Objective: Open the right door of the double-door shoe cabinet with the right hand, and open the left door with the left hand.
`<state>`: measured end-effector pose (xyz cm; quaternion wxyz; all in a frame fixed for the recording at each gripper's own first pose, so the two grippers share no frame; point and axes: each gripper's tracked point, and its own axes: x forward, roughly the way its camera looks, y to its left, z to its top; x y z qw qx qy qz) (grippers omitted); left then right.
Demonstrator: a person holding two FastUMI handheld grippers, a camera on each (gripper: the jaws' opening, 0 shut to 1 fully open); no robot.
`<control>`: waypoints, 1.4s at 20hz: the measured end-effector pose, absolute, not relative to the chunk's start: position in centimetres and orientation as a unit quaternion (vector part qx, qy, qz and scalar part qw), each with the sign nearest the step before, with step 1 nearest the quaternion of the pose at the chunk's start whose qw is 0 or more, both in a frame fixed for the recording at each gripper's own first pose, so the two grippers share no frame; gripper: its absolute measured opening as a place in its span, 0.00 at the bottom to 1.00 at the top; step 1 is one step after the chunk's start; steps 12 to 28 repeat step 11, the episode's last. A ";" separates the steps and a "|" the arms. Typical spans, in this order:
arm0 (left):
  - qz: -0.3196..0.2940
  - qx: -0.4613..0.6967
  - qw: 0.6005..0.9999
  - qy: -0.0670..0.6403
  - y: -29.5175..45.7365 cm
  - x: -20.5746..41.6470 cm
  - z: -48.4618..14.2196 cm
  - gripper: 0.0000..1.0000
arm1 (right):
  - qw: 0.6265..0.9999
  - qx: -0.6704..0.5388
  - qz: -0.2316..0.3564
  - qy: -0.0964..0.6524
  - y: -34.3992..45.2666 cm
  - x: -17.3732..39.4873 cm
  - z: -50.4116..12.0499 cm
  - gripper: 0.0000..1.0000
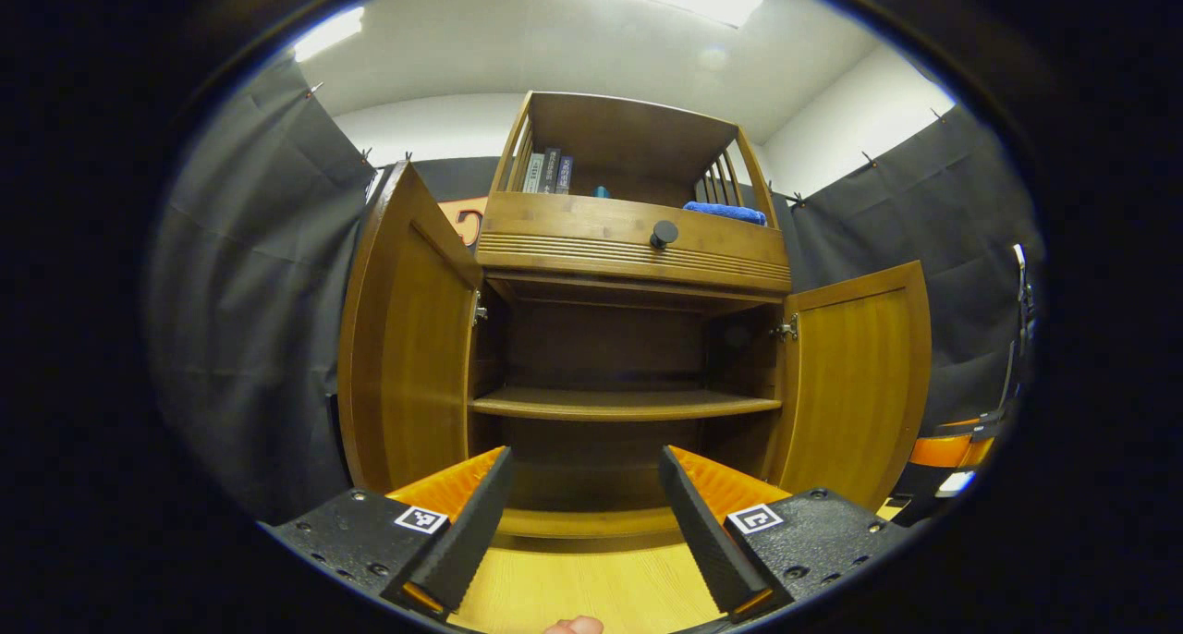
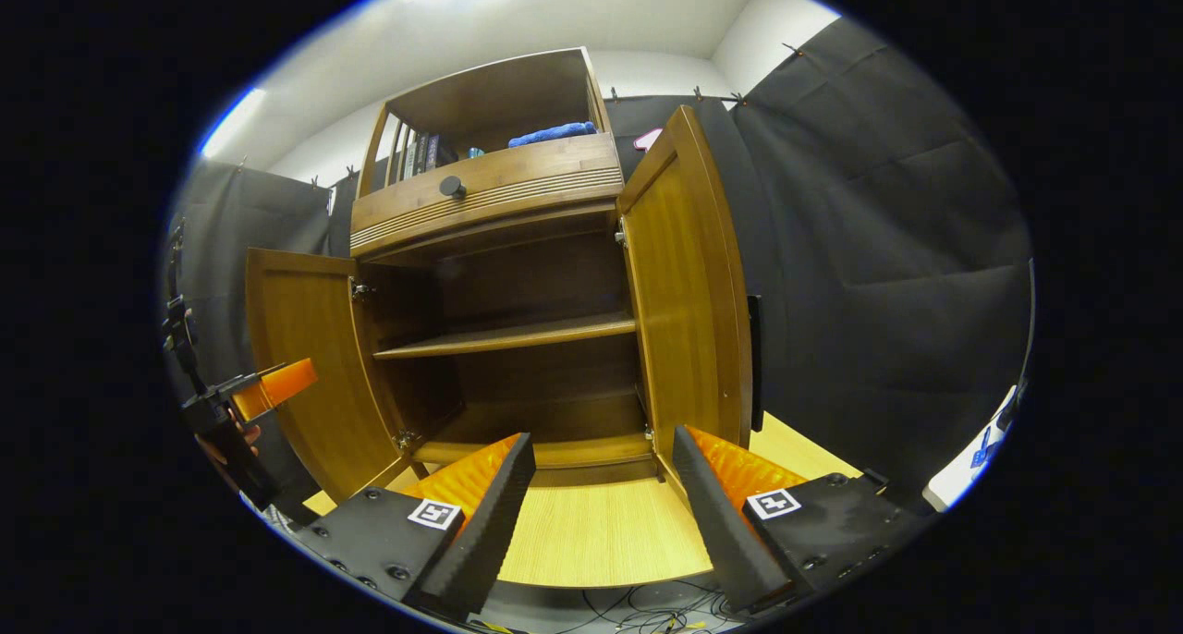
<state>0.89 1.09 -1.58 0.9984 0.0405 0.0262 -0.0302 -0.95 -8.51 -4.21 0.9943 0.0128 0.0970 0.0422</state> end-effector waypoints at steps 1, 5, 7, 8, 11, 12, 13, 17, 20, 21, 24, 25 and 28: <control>-0.028 0.041 0.998 0.027 1.2 0.9 -1.6 0.95 | 0.994 0.012 0.043 0.097 -8.4 -1.0 -4.3 0.87; -0.023 0.036 0.999 0.030 1.6 0.8 -1.8 0.95 | 0.994 0.012 0.048 0.097 -8.1 -0.9 -4.4 0.87; -0.019 0.034 0.999 0.032 2.0 0.8 -1.9 0.95 | 0.994 0.011 0.048 0.097 -8.1 -0.9 -4.4 0.87; -0.016 0.035 0.999 0.033 2.1 0.7 -2.0 0.95 | 0.994 0.011 0.049 0.097 -8.1 -0.9 -4.4 0.87; -0.012 0.037 0.999 0.036 2.5 0.7 -2.2 0.95 | 0.994 0.013 0.049 0.099 -8.1 -0.8 -4.6 0.87; -0.012 0.037 0.999 0.036 2.5 0.7 -2.2 0.95 | 0.994 0.013 0.049 0.099 -8.1 -0.8 -4.6 0.87; -0.012 0.037 0.999 0.036 2.5 0.7 -2.2 0.95 | 0.994 0.013 0.049 0.099 -8.1 -0.8 -4.6 0.87; -0.012 0.037 0.999 0.036 2.5 0.7 -2.2 0.95 | 0.994 0.013 0.049 0.099 -8.1 -0.8 -4.6 0.87; -0.012 0.037 0.999 0.036 2.5 0.7 -2.2 0.95 | 0.994 0.013 0.049 0.099 -8.1 -0.8 -4.6 0.87; -0.012 0.037 0.999 0.036 2.5 0.7 -2.2 0.95 | 0.994 0.013 0.049 0.099 -8.1 -0.8 -4.6 0.87; -0.012 0.037 0.999 0.036 2.5 0.7 -2.2 0.95 | 0.994 0.013 0.049 0.099 -8.1 -0.8 -4.6 0.87; -0.012 0.037 0.999 0.036 2.5 0.7 -2.2 0.95 | 0.994 0.013 0.049 0.099 -8.1 -0.8 -4.6 0.87; -0.012 0.037 0.999 0.036 2.5 0.7 -2.2 0.95 | 0.994 0.013 0.049 0.099 -8.1 -0.8 -4.6 0.87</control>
